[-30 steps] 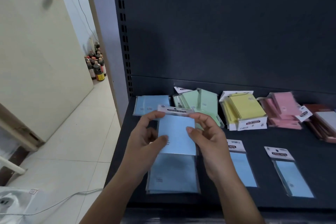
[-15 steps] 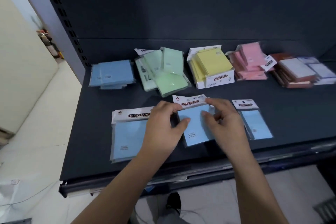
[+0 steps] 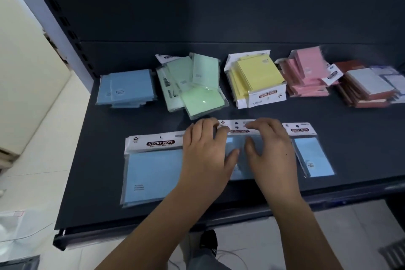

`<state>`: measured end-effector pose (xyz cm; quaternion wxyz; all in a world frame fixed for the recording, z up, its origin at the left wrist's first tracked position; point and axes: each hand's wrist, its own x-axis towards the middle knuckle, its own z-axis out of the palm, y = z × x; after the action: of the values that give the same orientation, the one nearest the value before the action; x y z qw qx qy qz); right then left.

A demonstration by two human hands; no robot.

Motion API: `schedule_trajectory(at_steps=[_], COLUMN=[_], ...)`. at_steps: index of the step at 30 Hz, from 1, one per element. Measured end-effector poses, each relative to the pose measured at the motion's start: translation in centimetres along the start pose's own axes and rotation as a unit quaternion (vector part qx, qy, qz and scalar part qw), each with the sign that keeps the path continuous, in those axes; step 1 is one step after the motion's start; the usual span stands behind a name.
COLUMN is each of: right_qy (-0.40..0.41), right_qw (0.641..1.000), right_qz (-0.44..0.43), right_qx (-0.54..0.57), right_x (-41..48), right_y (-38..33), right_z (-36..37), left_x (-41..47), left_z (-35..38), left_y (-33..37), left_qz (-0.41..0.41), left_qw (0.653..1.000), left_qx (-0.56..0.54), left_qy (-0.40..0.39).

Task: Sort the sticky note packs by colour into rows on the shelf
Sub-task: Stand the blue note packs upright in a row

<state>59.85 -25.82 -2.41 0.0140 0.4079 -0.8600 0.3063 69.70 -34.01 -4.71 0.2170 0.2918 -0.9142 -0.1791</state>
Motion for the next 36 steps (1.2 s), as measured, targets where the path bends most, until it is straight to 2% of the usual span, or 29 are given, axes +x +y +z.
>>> schedule_trajectory(at_steps=[2, 4, 6, 8, 9, 11, 15, 19, 22, 24, 26, 28, 30, 32, 33, 34, 36], right_qy=[0.001, -0.025, -0.090, -0.196, -0.243, -0.279, -0.254, -0.241, -0.225, -0.218, -0.189, -0.137, -0.089, -0.062, -0.060, -0.064, -0.066], right_qw=[0.996, 0.981, 0.950, 0.901, 0.886, 0.899, 0.934, 0.932, 0.939, 0.946, 0.948, 0.936, 0.899, 0.855, 0.833, 0.815, 0.805], right_qz=[-0.054, -0.081, -0.065, -0.018, 0.000, -0.003, 0.008, 0.084, 0.084, 0.071, 0.071, 0.086, 0.117, 0.146, 0.160, 0.172, 0.181], right_qx=[0.076, 0.173, 0.291, 0.387, 0.394, 0.337, 0.251, 0.256, 0.247, 0.228, 0.245, 0.312, 0.414, 0.494, 0.526, 0.549, 0.562], right_x=[0.5, 1.0, 1.5, 2.2, 2.6, 3.8, 5.8, 6.3, 6.2, 5.9, 5.5, 5.0, 4.6, 4.2, 4.1, 3.9, 3.5], right_y=[-2.0, -4.6, -7.4, -10.2, -11.4, -13.2, -15.7, -16.3, -16.2, -16.4, -16.5, -16.7, -16.7, -16.4, -16.2, -15.9, -15.2], right_z=[0.3, 0.9, 2.0, 3.4, 4.3, 6.3, 9.4, 10.6, 10.7, 10.4, 9.8, 9.2, 8.6, 7.7, 7.2, 6.7, 5.8], left_x=[0.5, 0.9, 1.3, 1.4, 1.5, 1.5, 1.4, 1.7, 2.3, 2.6, 2.5, 2.3, 2.1, 1.9, 1.8, 1.6, 1.3], left_z=[-2.2, -4.7, -7.0, -8.7, -9.3, -9.8, -9.6, -9.0, -9.0, -9.1, -9.4, -10.0, -10.8, -11.4, -11.5, -11.6, -11.4], left_y=[-1.1, -3.0, -5.7, -8.6, -10.1, -12.7, -15.0, -15.3, -14.9, -14.7, -14.2, -13.3, -12.0, -11.0, -10.6, -10.3, -9.5], left_qz=[-0.023, -0.065, -0.125, -0.203, -0.242, -0.283, -0.277, -0.277, -0.305, -0.320, -0.325, -0.331, -0.343, -0.356, -0.352, -0.337, -0.293], left_qw=[0.995, 0.985, 0.973, 0.961, 0.957, 0.952, 0.958, 0.960, 0.951, 0.939, 0.917, 0.877, 0.822, 0.757, 0.736, 0.730, 0.742], left_qx=[-0.066, -0.085, -0.059, -0.022, -0.005, 0.023, 0.034, 0.026, -0.041, -0.118, -0.211, -0.306, -0.398, -0.489, -0.520, -0.537, -0.556], left_qy=[0.069, 0.136, 0.185, 0.186, 0.162, 0.111, 0.061, 0.017, 0.014, 0.039, 0.096, 0.168, 0.221, 0.247, 0.253, 0.255, 0.236])
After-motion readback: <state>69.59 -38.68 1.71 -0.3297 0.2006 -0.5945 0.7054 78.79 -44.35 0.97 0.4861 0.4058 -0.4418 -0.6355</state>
